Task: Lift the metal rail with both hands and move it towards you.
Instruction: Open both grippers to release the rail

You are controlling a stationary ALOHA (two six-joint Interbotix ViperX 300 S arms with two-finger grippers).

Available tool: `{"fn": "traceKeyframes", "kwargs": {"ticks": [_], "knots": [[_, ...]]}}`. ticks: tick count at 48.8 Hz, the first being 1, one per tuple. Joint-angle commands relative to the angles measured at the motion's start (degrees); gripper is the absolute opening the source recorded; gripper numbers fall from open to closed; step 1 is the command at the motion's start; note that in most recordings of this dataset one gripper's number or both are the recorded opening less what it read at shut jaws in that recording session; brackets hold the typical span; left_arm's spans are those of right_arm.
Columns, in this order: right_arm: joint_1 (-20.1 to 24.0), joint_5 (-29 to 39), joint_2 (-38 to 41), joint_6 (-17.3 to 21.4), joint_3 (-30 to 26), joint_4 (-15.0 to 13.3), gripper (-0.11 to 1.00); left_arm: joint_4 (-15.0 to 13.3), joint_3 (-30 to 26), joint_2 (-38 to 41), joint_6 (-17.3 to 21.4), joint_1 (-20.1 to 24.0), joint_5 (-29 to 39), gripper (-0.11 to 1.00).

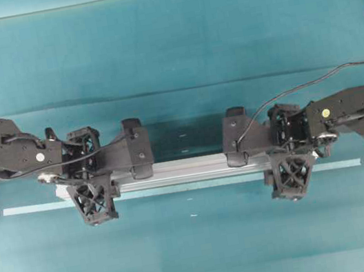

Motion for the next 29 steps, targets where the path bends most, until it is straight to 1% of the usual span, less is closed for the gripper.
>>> {"fn": "traceKeyframes", "kwargs": {"ticks": [1, 2, 4, 6, 8, 15, 24, 29], "knots": [[0.2, -0.2, 0.3, 0.1, -0.4, 1.0, 0.88, -0.2, -0.1, -0.7, 0.0, 0.1, -0.5, 0.67], [0.3, -0.3, 0.3, 0.1, -0.4, 1.0, 0.9, -0.1, -0.1, -0.7, 0.1, 0.1, -0.5, 0.75], [0.4, -0.4, 0.2, 0.2, -0.4, 1.0, 0.94, -0.1, -0.1, -0.7, 0.1, 0.0, -0.5, 0.85], [0.5, -0.5, 0.3, 0.3, -0.4, 1.0, 0.97, -0.1, 0.0, -0.7, 0.1, -0.1, -0.4, 0.93], [0.6, -0.7, 0.2, 0.4, -0.5, 1.0, 0.99, -0.1, 0.0, -0.7, 0.1, 0.0, -0.4, 0.98], [0.6, -1.2, 0.2, 0.4, -0.5, 1.0, 0.99, 0.0, 0.3, -1.0, 0.1, -0.1, -0.3, 0.98], [-0.7, -1.6, -1.6, 0.4, -1.1, 0.2, 0.99, 0.0, -0.2, -2.5, 0.3, -0.2, 0.6, 0.98], [-1.5, -1.4, -3.9, 0.3, -2.0, -0.5, 0.99, 0.0, -0.8, -4.4, 2.0, -0.2, 2.5, 0.98]]}}
